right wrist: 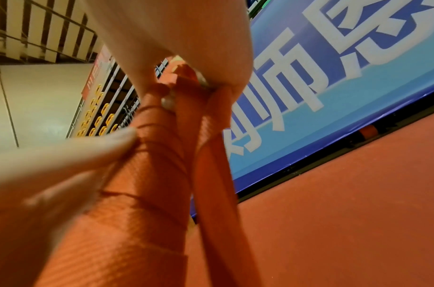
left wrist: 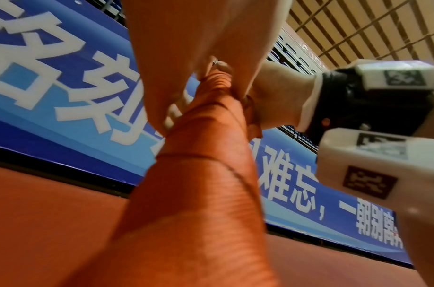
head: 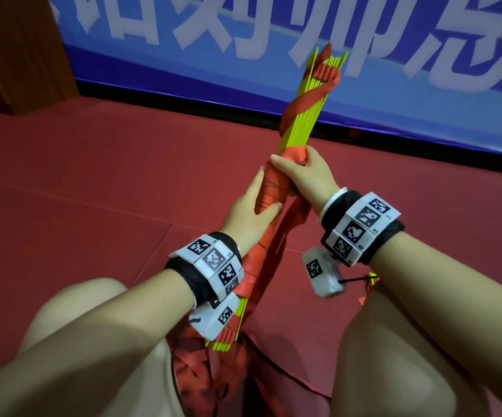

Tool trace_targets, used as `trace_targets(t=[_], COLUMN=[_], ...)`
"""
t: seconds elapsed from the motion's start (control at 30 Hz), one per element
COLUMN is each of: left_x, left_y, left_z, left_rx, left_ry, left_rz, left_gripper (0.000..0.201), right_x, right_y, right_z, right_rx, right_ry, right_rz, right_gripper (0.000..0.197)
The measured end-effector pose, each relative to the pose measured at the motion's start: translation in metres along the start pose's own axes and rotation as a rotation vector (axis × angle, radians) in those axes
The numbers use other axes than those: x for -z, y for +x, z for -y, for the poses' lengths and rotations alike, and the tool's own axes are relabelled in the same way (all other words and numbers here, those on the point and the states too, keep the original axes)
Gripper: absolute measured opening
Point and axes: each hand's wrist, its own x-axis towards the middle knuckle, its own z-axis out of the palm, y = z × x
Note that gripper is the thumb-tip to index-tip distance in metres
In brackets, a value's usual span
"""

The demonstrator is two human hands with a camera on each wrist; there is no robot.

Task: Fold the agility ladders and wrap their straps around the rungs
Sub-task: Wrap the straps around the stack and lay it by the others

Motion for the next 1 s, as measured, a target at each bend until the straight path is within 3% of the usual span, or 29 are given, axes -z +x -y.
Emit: trace_targets(t=[0.13, 0.27, 0.33, 0.47, 0.57, 0.73, 0.87, 1.0], left_x=[0.016, 0.023, 0.023, 0.025, 0.026, 0.024, 0.017, 0.015], left_y=[-0.001, -0.006, -0.010, -0.015, -0.014, -0.005, -0.002, 0.000], left_z=[-0.003, -0.001, 0.001, 0.005, 0.009, 0.015, 0.015, 0.011], left_rx=[-0.013, -0.024, -0.068, -0.121, -0.151, -0.155, -0.117, -0.108], left_ry=[-0.145, -0.248, -0.257, -0.221, -0.120, 0.157, 0.207, 0.127], left_rz=[0.080, 0.171, 0.176, 0.099, -0.004, -0.130, -0.126, -0.010], left_gripper=[0.077, 0.094, 0.093, 0.093, 0.089, 0.089, 0.089, 0.075], right_x=[0.004, 0.007, 0.007, 0.010, 0.008, 0.001, -0.005, -0.008], right_y=[-0.007, -0.010, -0.013, -0.015, -0.012, -0.009, -0.008, -0.010], right_z=[0.013, 0.021, 0.024, 0.028, 0.023, 0.012, 0.009, 0.001], right_rx=[0.105, 0.193, 0.223, 0.218, 0.173, 0.018, 0.008, 0.043], right_ry=[0.133, 0.274, 0.266, 0.104, 0.014, 0.170, 0.264, 0.212], right_rz=[0.047, 0.185, 0.241, 0.244, 0.218, 0.186, 0.177, 0.055], right_gripper=[0.016, 0.027, 0.029, 0.004, 0.009, 0.014, 0.011, 0.036])
